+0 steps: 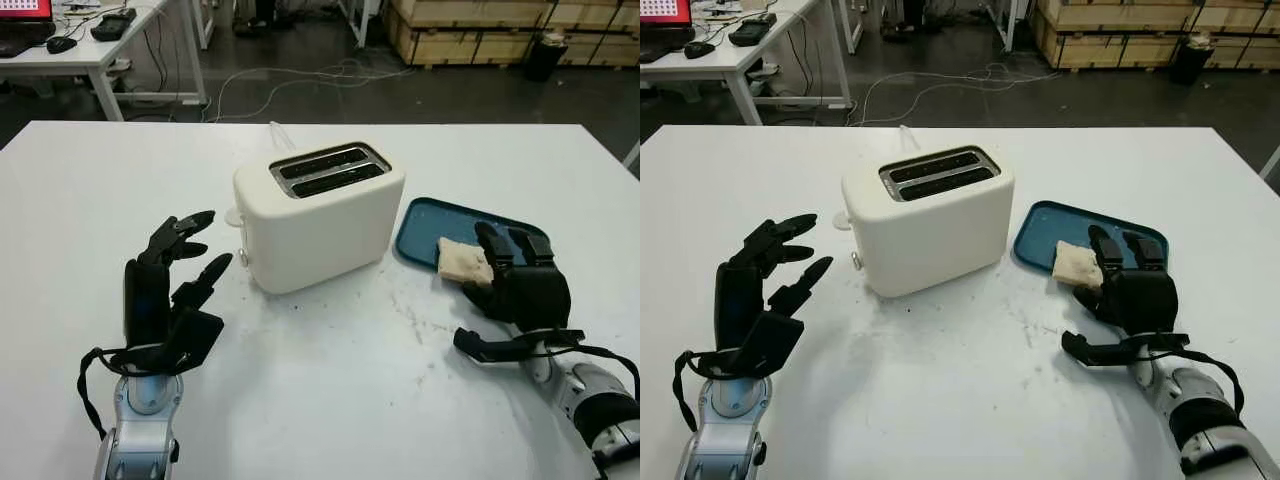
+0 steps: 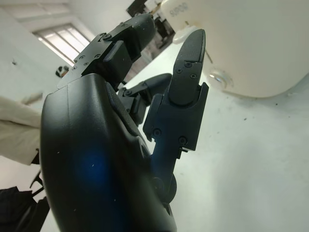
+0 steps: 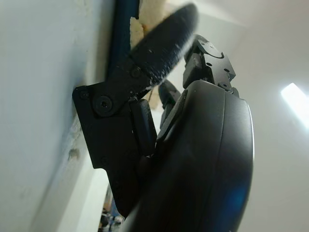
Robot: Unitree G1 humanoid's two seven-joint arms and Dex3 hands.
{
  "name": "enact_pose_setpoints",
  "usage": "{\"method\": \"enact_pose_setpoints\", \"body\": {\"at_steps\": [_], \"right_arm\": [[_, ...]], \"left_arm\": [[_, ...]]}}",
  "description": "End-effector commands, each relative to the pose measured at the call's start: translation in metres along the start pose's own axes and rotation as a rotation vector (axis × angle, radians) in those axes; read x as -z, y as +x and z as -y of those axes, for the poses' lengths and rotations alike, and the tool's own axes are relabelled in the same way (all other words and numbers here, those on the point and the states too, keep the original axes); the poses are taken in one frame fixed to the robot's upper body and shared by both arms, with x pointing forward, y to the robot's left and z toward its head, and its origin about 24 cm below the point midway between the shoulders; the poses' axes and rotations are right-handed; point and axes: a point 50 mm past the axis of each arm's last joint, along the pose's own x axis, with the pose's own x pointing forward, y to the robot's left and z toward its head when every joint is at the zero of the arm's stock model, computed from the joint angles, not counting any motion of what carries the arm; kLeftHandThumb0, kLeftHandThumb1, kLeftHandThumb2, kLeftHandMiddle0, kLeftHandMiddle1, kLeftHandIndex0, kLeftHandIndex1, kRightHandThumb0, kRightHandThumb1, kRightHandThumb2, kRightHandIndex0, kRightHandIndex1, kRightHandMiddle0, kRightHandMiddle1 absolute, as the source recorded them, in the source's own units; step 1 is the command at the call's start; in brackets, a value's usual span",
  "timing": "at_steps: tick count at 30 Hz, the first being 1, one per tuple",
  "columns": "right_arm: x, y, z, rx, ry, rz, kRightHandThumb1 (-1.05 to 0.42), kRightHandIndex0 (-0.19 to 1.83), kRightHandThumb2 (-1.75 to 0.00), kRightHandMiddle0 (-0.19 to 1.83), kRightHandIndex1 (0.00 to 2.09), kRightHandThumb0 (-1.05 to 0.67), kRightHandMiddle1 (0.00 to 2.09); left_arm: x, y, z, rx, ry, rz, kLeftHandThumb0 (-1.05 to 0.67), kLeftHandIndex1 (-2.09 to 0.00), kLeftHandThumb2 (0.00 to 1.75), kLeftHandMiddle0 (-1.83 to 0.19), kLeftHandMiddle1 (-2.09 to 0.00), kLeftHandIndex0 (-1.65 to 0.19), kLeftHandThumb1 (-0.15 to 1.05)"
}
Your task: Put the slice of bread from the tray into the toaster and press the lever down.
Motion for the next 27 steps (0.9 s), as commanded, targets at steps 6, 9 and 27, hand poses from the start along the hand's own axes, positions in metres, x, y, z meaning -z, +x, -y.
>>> {"method": "enact_pose_setpoints", "body": {"at_steps": [6, 9, 27], "right_arm": [[-0.004, -0.007, -0.009, -0.050, 0.024, 0.011, -0.26, 0.00, -1.27, 0.00, 0.71, -0.99, 0.47], [-0.004, -0.006, -0.007, -0.048, 0.017, 0.024, -0.27, 0.00, -1.26, 0.00, 0.97, -1.00, 0.68], [-0.004, 0.010, 0.046, 0.019, 0.293, 0.130, -0.69, 0.00, -0.47, 0.00, 0.47, -1.05, 0.36]], "left_arm": [[-0.001, 0.001, 0.001, -0.004, 0.013, 0.006, -0.42, -0.43, 0.09, -0.48, -1.03, -0.59, 0.92], [-0.001, 0.000, 0.001, -0.002, 0.024, 0.012, -0.42, -0.42, 0.10, -0.49, -1.03, -0.60, 0.92], [-0.002, 0.001, 0.003, 0.005, 0.006, 0.008, -0.42, -0.41, 0.09, -0.47, -1.03, -0.62, 0.92]]}}
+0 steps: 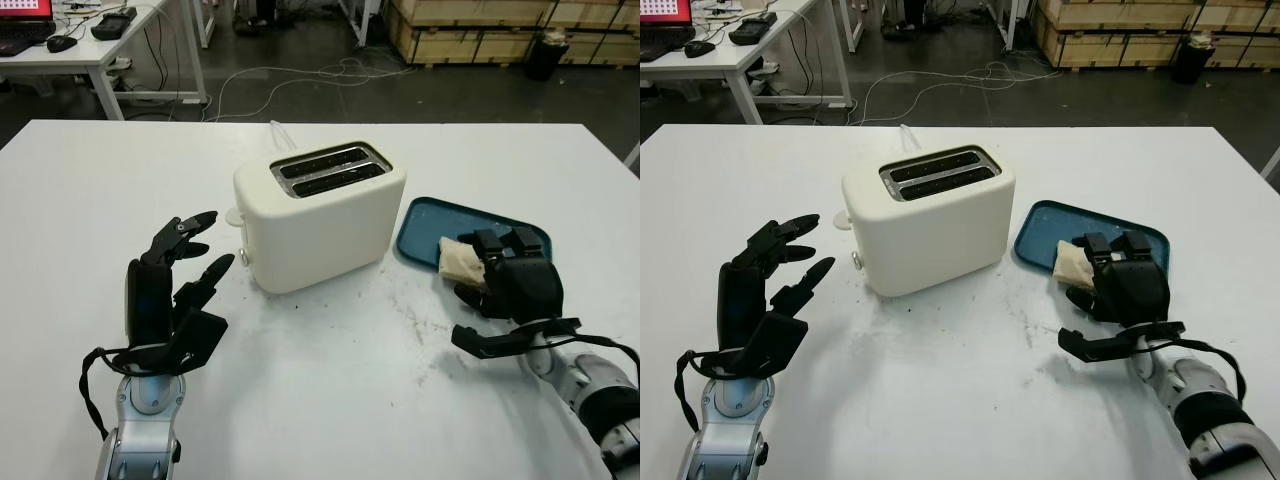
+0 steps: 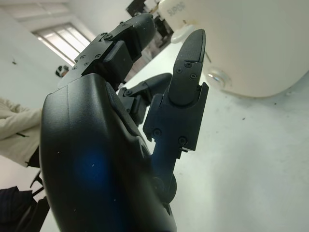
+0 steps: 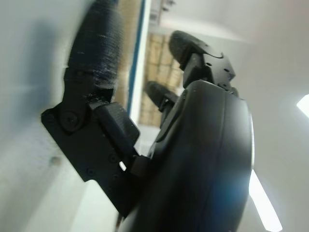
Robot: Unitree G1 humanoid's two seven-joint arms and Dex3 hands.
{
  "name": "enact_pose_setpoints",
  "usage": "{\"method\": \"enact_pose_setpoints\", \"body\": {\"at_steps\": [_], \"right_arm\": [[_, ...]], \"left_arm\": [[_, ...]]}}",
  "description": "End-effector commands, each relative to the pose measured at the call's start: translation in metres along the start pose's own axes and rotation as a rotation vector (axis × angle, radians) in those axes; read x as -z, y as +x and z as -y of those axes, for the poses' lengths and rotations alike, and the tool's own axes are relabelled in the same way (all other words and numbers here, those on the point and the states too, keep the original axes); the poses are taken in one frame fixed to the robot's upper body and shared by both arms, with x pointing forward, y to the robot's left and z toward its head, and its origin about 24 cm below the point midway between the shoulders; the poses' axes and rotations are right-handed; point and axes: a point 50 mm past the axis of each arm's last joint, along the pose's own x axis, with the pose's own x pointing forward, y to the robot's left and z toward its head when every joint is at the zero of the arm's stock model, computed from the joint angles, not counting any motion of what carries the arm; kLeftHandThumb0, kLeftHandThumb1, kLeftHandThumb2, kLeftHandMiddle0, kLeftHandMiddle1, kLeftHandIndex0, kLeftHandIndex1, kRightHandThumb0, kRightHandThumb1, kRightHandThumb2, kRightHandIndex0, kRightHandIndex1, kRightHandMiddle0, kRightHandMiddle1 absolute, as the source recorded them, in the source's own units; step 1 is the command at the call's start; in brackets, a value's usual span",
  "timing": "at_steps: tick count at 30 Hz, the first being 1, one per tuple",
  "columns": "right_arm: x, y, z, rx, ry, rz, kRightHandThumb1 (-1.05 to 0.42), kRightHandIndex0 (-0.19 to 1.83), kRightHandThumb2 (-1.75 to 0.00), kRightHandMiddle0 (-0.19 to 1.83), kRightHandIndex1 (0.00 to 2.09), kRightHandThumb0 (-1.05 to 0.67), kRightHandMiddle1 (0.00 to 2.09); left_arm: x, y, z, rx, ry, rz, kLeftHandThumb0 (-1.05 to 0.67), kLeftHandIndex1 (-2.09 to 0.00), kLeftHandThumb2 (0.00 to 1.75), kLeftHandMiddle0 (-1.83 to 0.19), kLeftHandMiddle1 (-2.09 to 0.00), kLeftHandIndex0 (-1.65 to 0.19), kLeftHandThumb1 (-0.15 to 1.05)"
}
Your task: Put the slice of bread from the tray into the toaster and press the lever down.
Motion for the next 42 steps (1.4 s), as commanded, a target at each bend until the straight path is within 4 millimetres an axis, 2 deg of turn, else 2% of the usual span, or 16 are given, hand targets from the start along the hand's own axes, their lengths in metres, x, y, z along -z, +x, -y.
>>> {"method": "enact_pose_setpoints", "body": {"at_steps": [1, 2, 3, 6, 9, 13, 19, 27, 28, 29, 30, 31, 33, 35, 42], "right_arm": [[-0.003, 0.007, 0.031, 0.080, 0.115, 0.056, -0.77, 0.00, -0.32, 0.00, 0.38, -1.05, 0.35], [-0.006, 0.009, 0.042, 0.102, 0.157, 0.080, -0.85, 0.00, -0.19, 0.00, 0.32, -1.05, 0.32], [-0.008, 0.009, 0.051, 0.115, 0.182, 0.100, -0.89, 0.00, -0.14, 0.00, 0.29, -1.05, 0.27], [-0.018, 0.012, 0.074, 0.120, 0.175, 0.148, -0.92, 0.00, -0.10, 0.00, 0.08, -1.05, 0.07], [-0.024, 0.015, 0.081, 0.096, 0.110, 0.166, -0.92, 0.00, -0.08, 0.00, 0.01, -1.05, 0.01], [-0.026, 0.020, 0.077, 0.039, 0.028, 0.148, -0.92, 0.00, -0.08, 0.00, 0.00, -1.05, 0.00], [-0.022, 0.030, 0.056, -0.075, -0.056, 0.097, -0.87, 0.00, -0.03, 0.00, 0.00, -1.05, 0.00], [-0.020, 0.039, 0.037, -0.191, -0.070, 0.088, -0.82, 0.00, 0.00, 0.00, 0.00, -1.05, 0.00], [-0.020, 0.039, 0.034, -0.205, -0.065, 0.084, -0.79, 0.01, -0.01, 0.01, 0.10, -1.05, 0.11], [-0.020, 0.038, 0.031, -0.214, -0.059, 0.082, -0.77, 0.01, -0.01, 0.01, 0.32, -1.05, 0.34], [-0.020, 0.038, 0.028, -0.223, -0.054, 0.081, -0.76, 0.00, -0.01, 0.00, 0.58, -1.05, 0.55], [-0.020, 0.037, 0.026, -0.229, -0.051, 0.082, -0.76, 0.00, -0.01, 0.00, 0.94, -1.05, 0.82], [-0.020, 0.036, 0.023, -0.244, -0.050, 0.085, -0.76, 0.00, -0.01, 0.00, 1.27, -1.05, 1.05], [-0.021, 0.035, 0.021, -0.265, -0.053, 0.087, -0.75, 0.00, -0.01, 0.00, 1.51, -1.05, 1.23], [-0.021, 0.034, 0.020, -0.310, -0.083, 0.090, -0.74, 0.00, 0.00, 0.00, 1.68, -1.05, 1.37]], "left_arm": [[-0.001, 0.001, 0.001, 0.003, 0.006, 0.009, -0.42, -0.40, 0.09, -0.47, -1.03, -0.62, 0.92], [-0.002, 0.001, 0.001, 0.003, 0.005, 0.009, -0.41, -0.40, 0.09, -0.47, -1.03, -0.62, 0.92], [-0.002, 0.001, 0.001, 0.003, 0.004, 0.009, -0.41, -0.40, 0.09, -0.47, -1.03, -0.62, 0.92], [-0.002, 0.001, 0.002, 0.006, -0.002, 0.000, -0.41, -0.40, 0.10, -0.46, -1.03, -0.61, 0.92], [-0.002, 0.000, 0.002, 0.004, -0.010, -0.006, -0.42, -0.40, 0.10, -0.46, -1.04, -0.61, 0.92], [-0.001, 0.001, 0.002, 0.002, -0.004, 0.001, -0.40, -0.40, 0.08, -0.46, -1.05, -0.62, 0.92], [-0.003, 0.001, 0.002, 0.004, 0.012, 0.005, -0.41, -0.40, 0.09, -0.46, -1.05, -0.62, 0.92], [-0.003, 0.001, 0.003, 0.004, -0.001, 0.003, -0.42, -0.39, 0.09, -0.47, -1.05, -0.62, 0.92], [-0.003, 0.001, 0.003, 0.005, 0.000, 0.003, -0.41, -0.39, 0.09, -0.47, -1.05, -0.61, 0.92], [-0.003, 0.000, 0.003, 0.005, 0.000, 0.002, -0.41, -0.39, 0.09, -0.47, -1.05, -0.61, 0.92], [-0.003, 0.000, 0.003, 0.006, -0.003, 0.002, -0.41, -0.39, 0.10, -0.47, -1.05, -0.62, 0.92], [-0.003, 0.000, 0.003, 0.007, -0.004, 0.000, -0.41, -0.39, 0.10, -0.46, -1.05, -0.62, 0.92], [-0.003, 0.001, 0.003, 0.008, -0.004, 0.000, -0.41, -0.39, 0.10, -0.46, -1.05, -0.61, 0.92], [-0.003, 0.001, 0.003, 0.006, -0.002, -0.004, -0.42, -0.39, 0.10, -0.46, -1.05, -0.62, 0.92], [-0.003, 0.001, 0.004, 0.007, -0.001, 0.004, -0.41, -0.39, 0.09, -0.46, -1.06, -0.62, 0.92]]}}
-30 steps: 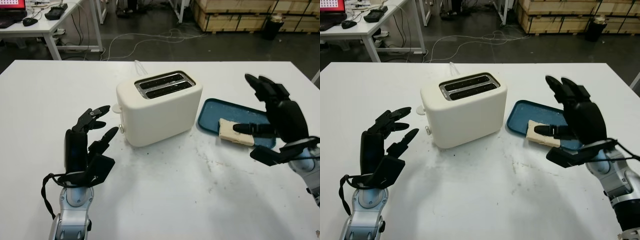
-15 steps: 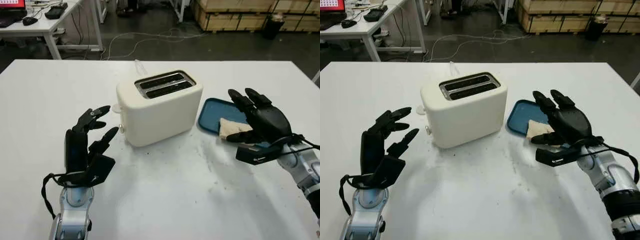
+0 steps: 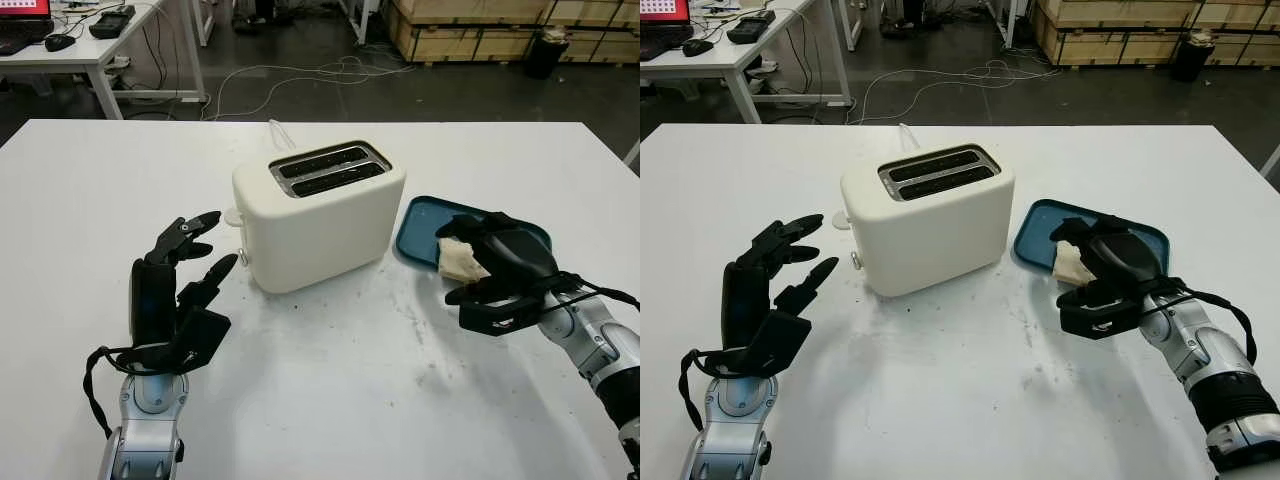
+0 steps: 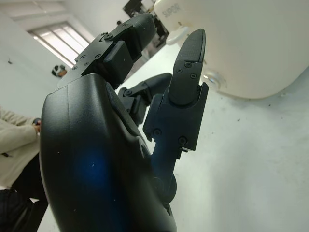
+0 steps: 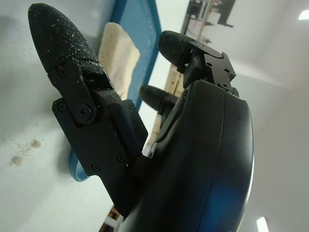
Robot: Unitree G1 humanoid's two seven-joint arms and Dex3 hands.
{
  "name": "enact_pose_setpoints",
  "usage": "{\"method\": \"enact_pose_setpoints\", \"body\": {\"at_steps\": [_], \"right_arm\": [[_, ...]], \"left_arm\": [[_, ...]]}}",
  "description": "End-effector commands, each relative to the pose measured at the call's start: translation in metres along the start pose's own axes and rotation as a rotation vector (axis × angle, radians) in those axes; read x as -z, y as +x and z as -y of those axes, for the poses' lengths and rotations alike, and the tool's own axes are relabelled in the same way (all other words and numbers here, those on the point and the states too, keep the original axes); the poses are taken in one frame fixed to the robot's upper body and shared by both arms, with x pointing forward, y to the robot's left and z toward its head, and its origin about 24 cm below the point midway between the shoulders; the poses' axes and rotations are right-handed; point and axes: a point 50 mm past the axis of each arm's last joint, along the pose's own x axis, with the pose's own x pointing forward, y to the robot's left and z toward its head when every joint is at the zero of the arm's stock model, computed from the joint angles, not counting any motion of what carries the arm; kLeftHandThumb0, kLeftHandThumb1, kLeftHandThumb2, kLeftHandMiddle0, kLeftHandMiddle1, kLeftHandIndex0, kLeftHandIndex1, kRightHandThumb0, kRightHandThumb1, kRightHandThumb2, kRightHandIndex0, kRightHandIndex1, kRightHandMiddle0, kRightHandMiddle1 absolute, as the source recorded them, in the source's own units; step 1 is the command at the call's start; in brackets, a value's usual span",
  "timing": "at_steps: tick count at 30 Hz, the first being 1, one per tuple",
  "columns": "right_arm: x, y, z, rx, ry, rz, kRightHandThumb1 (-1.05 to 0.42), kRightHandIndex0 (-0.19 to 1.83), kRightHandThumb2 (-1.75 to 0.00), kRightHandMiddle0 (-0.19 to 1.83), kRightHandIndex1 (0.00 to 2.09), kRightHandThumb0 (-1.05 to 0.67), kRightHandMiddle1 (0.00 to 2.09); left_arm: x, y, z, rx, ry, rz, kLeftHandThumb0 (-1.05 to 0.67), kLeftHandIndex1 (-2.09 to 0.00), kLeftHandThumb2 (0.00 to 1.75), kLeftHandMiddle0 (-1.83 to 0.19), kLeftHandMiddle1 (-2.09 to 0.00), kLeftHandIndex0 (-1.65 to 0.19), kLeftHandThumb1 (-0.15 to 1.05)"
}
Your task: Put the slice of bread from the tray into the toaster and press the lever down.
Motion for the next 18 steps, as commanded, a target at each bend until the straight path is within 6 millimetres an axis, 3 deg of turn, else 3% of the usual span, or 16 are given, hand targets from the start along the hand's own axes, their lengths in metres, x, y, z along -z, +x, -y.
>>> {"method": "enact_pose_setpoints", "body": {"at_steps": [1, 18], "right_arm": [[-0.0022, 0.0016, 0.0037, -0.009, -0.025, 0.012, -0.74, 0.00, -0.01, 0.00, 1.70, -1.05, 1.38], [0.0010, 0.0038, -0.0041, 0.000, -0.217, -0.072, -0.72, 0.00, 0.00, 0.00, 1.75, -1.05, 1.46]], "left_arm": [[-0.0028, 0.0010, 0.0009, 0.000, 0.009, 0.016, -0.41, -0.39, 0.10, -0.46, -1.07, -0.62, 0.92], [-0.0036, 0.0007, 0.0014, 0.003, -0.001, 0.018, -0.43, -0.39, 0.10, -0.45, -1.08, -0.62, 0.92]]}}
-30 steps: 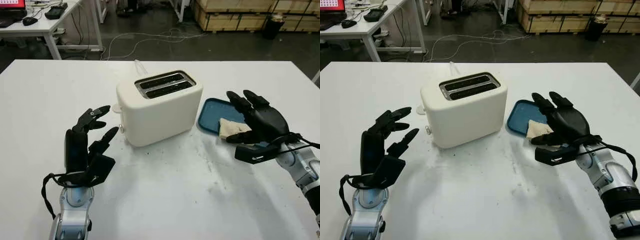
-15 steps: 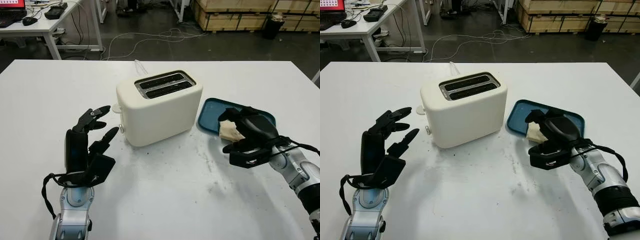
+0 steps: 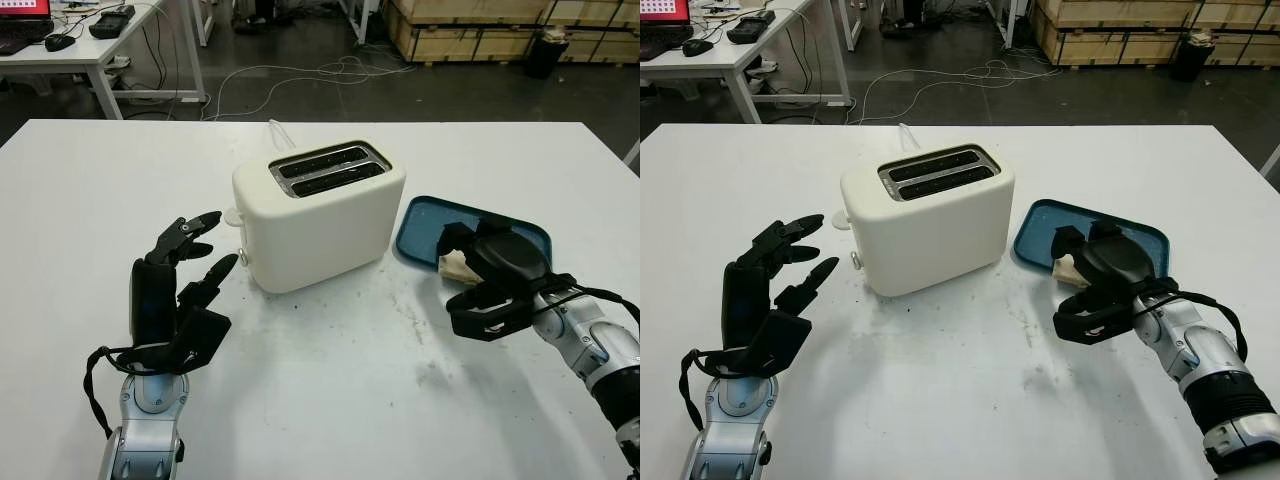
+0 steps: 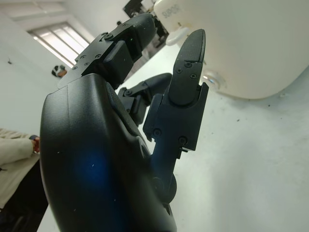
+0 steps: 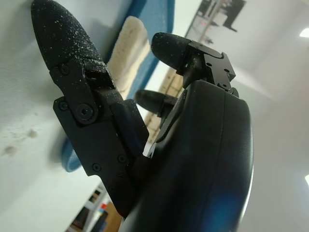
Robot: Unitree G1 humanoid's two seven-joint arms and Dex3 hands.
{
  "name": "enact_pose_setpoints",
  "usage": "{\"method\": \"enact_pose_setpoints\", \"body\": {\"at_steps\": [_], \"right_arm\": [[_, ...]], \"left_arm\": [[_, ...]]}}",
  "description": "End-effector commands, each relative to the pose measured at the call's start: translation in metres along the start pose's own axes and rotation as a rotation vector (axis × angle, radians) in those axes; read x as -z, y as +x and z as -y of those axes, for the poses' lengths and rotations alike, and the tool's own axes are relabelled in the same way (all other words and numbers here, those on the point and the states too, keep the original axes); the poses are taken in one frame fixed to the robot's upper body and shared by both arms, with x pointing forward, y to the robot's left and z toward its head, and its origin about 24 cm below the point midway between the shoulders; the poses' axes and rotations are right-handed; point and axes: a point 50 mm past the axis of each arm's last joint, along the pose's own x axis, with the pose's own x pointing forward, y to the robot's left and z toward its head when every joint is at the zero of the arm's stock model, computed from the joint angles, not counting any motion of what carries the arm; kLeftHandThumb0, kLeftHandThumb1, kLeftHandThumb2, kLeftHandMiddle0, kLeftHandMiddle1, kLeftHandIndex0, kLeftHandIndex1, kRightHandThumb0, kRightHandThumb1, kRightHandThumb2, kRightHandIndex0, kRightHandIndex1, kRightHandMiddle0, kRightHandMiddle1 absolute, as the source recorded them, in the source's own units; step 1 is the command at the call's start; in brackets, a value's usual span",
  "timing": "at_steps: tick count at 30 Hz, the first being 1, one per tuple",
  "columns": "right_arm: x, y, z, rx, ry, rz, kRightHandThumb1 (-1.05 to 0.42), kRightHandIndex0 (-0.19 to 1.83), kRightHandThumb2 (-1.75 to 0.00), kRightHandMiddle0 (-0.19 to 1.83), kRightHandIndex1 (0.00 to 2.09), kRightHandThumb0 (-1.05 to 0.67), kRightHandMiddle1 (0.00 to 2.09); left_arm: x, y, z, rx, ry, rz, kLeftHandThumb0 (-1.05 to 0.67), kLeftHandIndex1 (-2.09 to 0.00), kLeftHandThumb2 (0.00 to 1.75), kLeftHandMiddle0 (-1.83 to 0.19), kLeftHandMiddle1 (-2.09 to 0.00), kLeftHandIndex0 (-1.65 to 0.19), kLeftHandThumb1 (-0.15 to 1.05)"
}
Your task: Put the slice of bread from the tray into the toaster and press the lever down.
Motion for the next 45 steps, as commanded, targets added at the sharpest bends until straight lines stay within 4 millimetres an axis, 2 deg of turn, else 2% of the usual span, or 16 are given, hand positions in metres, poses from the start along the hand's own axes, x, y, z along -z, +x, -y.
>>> {"method": "enact_pose_setpoints", "body": {"at_steps": [1, 3, 5, 7, 22, 25, 26, 27, 29, 31, 33, 34, 35, 36, 37, 45], "right_arm": [[0.003, 0.001, -0.002, 0.019, -0.033, -0.024, -0.72, 0.00, 0.00, 0.00, 1.75, -1.05, 1.41], [0.004, 0.001, -0.005, 0.037, -0.048, -0.036, -0.73, 0.00, -0.01, 0.00, 1.75, -1.05, 1.21], [0.005, 0.002, -0.006, 0.029, -0.069, -0.048, -0.74, 0.00, -0.01, 0.00, 1.75, -1.05, 0.43], [0.005, 0.002, -0.006, 0.014, -0.091, -0.057, -0.74, 0.00, -0.01, 0.00, 1.75, -1.05, 0.09], [-0.006, -0.001, -0.001, -0.041, -0.225, -0.105, -0.70, 0.00, 0.00, 0.00, 1.75, -1.05, 0.00], [-0.009, -0.001, -0.002, -0.097, -0.238, -0.119, -0.72, 0.00, -0.01, 0.04, 1.75, -1.05, 0.18], [-0.010, -0.002, -0.003, -0.118, -0.242, -0.121, -0.69, 0.00, -0.04, 0.02, 1.75, -1.05, 0.95], [-0.010, -0.002, -0.003, -0.132, -0.244, -0.124, -0.68, 0.00, -0.05, 0.01, 1.75, -1.05, 1.34], [-0.012, -0.003, -0.003, -0.152, -0.265, -0.127, -0.67, 0.05, -0.06, 0.02, 1.75, -1.05, 1.66], [-0.013, -0.004, -0.003, -0.135, -0.259, -0.124, -0.67, 0.32, -0.06, 0.22, 1.75, -1.05, 1.72], [-0.014, -0.005, -0.003, -0.109, -0.236, -0.099, -0.62, 1.18, -0.09, 0.71, 1.73, -1.05, 1.67], [-0.014, -0.006, -0.003, -0.111, -0.243, -0.086, -0.47, 1.37, -0.34, 0.86, 1.74, -1.05, 1.62], [-0.014, -0.006, -0.003, -0.126, -0.256, -0.079, -0.17, 1.47, -0.81, 0.93, 1.74, -1.01, 1.58], [-0.014, -0.006, -0.004, -0.133, -0.274, -0.072, 0.09, 1.53, -1.19, 0.97, 1.74, -0.97, 1.56], [-0.015, -0.006, -0.004, -0.138, -0.294, -0.068, 0.19, 1.55, -1.31, 0.99, 1.74, -0.96, 1.55], [-0.017, -0.011, -0.011, -0.113, -0.400, -0.053, 0.23, 1.57, -1.50, 1.06, 1.75, -1.04, 1.62]], "left_arm": [[-0.003, 0.001, 0.001, 0.001, 0.003, 0.017, -0.43, -0.39, 0.10, -0.45, -1.08, -0.63, 0.92], [-0.004, 0.001, 0.001, 0.002, 0.002, 0.018, -0.43, -0.39, 0.10, -0.45, -1.08, -0.63, 0.92], [-0.004, 0.001, 0.001, 0.002, 0.002, 0.016, -0.43, -0.39, 0.09, -0.45, -1.08, -0.63, 0.92], [-0.004, 0.001, 0.001, 0.004, 0.005, 0.019, -0.43, -0.39, 0.10, -0.44, -1.08, -0.62, 0.92], [-0.006, 0.001, 0.000, 0.008, 0.005, 0.026, -0.43, -0.40, 0.10, -0.45, -1.09, -0.63, 0.92], [-0.006, 0.001, 0.000, 0.004, 0.001, 0.026, -0.42, -0.40, 0.10, -0.45, -1.09, -0.63, 0.92], [-0.006, 0.001, 0.000, 0.005, -0.002, 0.026, -0.42, -0.40, 0.10, -0.45, -1.09, -0.63, 0.92], [-0.006, 0.001, 0.000, 0.006, -0.002, 0.026, -0.41, -0.40, 0.10, -0.45, -1.09, -0.63, 0.92], [-0.006, 0.001, 0.000, 0.005, -0.002, 0.028, -0.41, -0.40, 0.10, -0.45, -1.09, -0.62, 0.92], [-0.006, 0.001, 0.000, 0.003, 0.002, 0.030, -0.41, -0.40, 0.10, -0.45, -1.09, -0.63, 0.92], [-0.006, 0.001, 0.000, 0.001, 0.005, 0.032, -0.42, -0.40, 0.10, -0.45, -1.09, -0.63, 0.92], [-0.007, 0.000, 0.000, -0.001, 0.006, 0.031, -0.42, -0.40, 0.10, -0.45, -1.09, -0.62, 0.92], [-0.007, 0.000, 0.000, -0.002, 0.003, 0.031, -0.42, -0.40, 0.10, -0.46, -1.09, -0.63, 0.92], [-0.007, 0.000, 0.000, -0.004, -0.002, 0.029, -0.42, -0.40, 0.09, -0.46, -1.09, -0.63, 0.92], [-0.007, 0.000, 0.000, -0.007, 0.001, 0.031, -0.43, -0.40, 0.09, -0.46, -1.09, -0.63, 0.92], [-0.007, 0.000, -0.001, 0.003, 0.000, 0.039, -0.42, -0.40, 0.09, -0.46, -1.08, -0.62, 0.92]]}}
